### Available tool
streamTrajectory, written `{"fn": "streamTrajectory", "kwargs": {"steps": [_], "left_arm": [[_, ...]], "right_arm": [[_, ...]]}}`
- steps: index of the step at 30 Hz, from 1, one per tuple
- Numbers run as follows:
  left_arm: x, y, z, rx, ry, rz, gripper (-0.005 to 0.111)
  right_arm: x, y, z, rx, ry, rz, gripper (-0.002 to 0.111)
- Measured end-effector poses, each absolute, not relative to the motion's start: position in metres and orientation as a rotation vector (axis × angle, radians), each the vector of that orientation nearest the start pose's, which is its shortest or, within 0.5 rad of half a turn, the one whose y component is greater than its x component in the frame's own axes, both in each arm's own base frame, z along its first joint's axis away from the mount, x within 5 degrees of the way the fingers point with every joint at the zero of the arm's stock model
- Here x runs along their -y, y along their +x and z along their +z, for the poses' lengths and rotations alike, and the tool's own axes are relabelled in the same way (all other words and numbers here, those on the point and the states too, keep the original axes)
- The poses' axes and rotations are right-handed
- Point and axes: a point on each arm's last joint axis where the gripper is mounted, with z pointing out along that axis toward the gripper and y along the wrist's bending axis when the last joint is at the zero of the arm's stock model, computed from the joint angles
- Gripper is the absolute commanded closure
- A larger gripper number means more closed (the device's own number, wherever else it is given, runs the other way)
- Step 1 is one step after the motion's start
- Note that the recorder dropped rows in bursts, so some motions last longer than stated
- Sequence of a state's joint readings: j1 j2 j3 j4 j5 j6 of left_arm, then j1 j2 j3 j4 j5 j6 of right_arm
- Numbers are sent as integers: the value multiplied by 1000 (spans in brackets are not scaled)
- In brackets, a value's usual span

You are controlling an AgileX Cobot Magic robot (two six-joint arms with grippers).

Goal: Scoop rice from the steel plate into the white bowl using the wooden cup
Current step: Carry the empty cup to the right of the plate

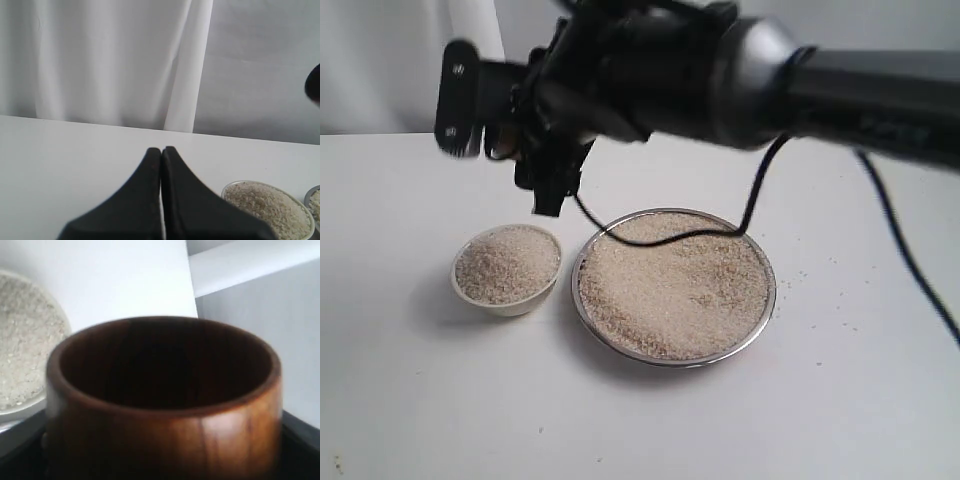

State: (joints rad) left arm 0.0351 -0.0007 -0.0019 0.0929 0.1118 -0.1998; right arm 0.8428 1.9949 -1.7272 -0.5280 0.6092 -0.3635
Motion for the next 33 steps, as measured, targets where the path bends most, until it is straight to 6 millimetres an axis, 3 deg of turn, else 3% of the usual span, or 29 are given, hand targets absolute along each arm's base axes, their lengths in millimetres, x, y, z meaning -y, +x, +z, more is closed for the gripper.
{"fn": "streamTrajectory", "kwargs": {"steps": [4,8,11,14,16,18,22,24,33], "left_arm": [[-3,56,204,-1588,-121,-48,107],[-3,56,204,-1588,-121,-48,107],[-3,56,204,-1588,-121,-48,107],[-3,56,204,-1588,-121,-48,107],[-3,56,204,-1588,-121,-48,107],[-3,56,204,-1588,-121,-48,107],[-3,56,204,-1588,-121,-48,107],[-3,56,204,-1588,-121,-48,107],[-3,56,204,-1588,-121,-48,107]], "right_arm": [[-298,335,326,-1757,-1372,-124,108],[-260,327,366,-1766,-1240,44,108],[-205,310,391,-1762,-1074,206,108],[-152,291,395,-1735,-900,235,108],[-116,277,383,-1741,-766,229,108],[-78,261,352,-1778,-590,233,108],[-43,246,289,-1819,-558,313,108],[-38,247,272,-1823,-587,398,108],[-34,266,226,-1929,-653,431,108]]}}
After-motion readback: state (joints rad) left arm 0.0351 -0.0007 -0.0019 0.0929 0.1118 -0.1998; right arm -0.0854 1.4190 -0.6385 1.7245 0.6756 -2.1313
